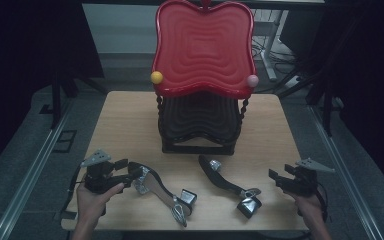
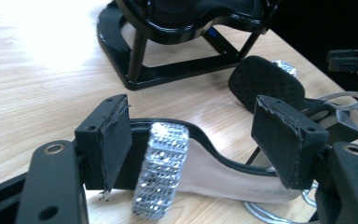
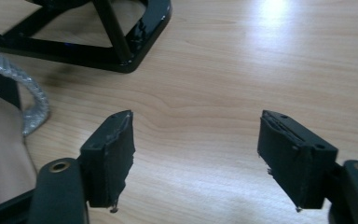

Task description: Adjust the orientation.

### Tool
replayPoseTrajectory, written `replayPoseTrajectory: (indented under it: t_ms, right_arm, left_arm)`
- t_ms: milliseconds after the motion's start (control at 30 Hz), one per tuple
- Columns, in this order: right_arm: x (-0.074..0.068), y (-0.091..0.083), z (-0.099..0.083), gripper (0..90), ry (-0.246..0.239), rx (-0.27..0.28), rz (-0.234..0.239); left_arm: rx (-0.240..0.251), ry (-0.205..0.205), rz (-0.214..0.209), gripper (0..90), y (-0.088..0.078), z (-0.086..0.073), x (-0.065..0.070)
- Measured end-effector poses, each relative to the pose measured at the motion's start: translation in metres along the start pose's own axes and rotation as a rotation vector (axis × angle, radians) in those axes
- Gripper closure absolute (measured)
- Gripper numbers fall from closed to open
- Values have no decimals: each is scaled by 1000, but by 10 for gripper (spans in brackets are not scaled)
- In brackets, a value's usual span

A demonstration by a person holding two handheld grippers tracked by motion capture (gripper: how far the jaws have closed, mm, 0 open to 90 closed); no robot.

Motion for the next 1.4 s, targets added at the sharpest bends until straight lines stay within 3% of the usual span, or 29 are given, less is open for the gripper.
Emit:
replayPoseTrajectory:
  t_ms: [100,233,367,400,533,667,767,867,933,967,1067,1200,1400]
  right_arm:
    - [0,1,3,299,32,14,31]
    - [1,3,-2,305,20,0,42]
    - [2,4,-4,314,14,-4,39]
    - [2,1,-3,317,15,8,36]
    - [0,0,-2,315,49,15,42]
    - [-1,3,-4,317,38,-8,34]
    - [0,6,-6,339,58,-24,49]
    - [-2,7,-7,342,58,-38,58]
    - [-5,8,-7,341,42,-46,60]
    - [-7,9,-8,340,28,-54,62]
    - [-8,10,-8,340,27,-52,62]
    - [-8,9,-8,341,22,-55,62]
    - [-7,9,-9,344,26,-62,64]
  left_arm:
    - [0,10,30,285,-4,0,-4]
    - [11,1,43,307,-5,1,-6]
    - [-2,7,56,483,-3,-1,-5]
    - [-14,0,42,559,-4,-2,-2]
    - [-30,-40,-3,715,-4,-4,6]
    - [-141,2,2,849,-1,-29,21]
    - [-182,17,-21,883,5,-38,30]
    - [-198,20,-15,893,13,-41,32]
    - [-204,14,-9,895,22,-41,33]
    - [-214,5,-28,895,31,-40,35]
    - [-224,31,7,897,43,-35,36]
    - [-207,14,21,897,55,-26,33]
    - [-221,1,27,898,68,-23,28]
Point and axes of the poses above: each handheld gripper's, and its own axes: y roughly forward along the jaws, z roughly out of its top, x roughly to its right, the point moved 6 cm from there along y, roughly forward along the jaws, and after that the axes turned 3 degrees about -y, right-handed, at the moved point
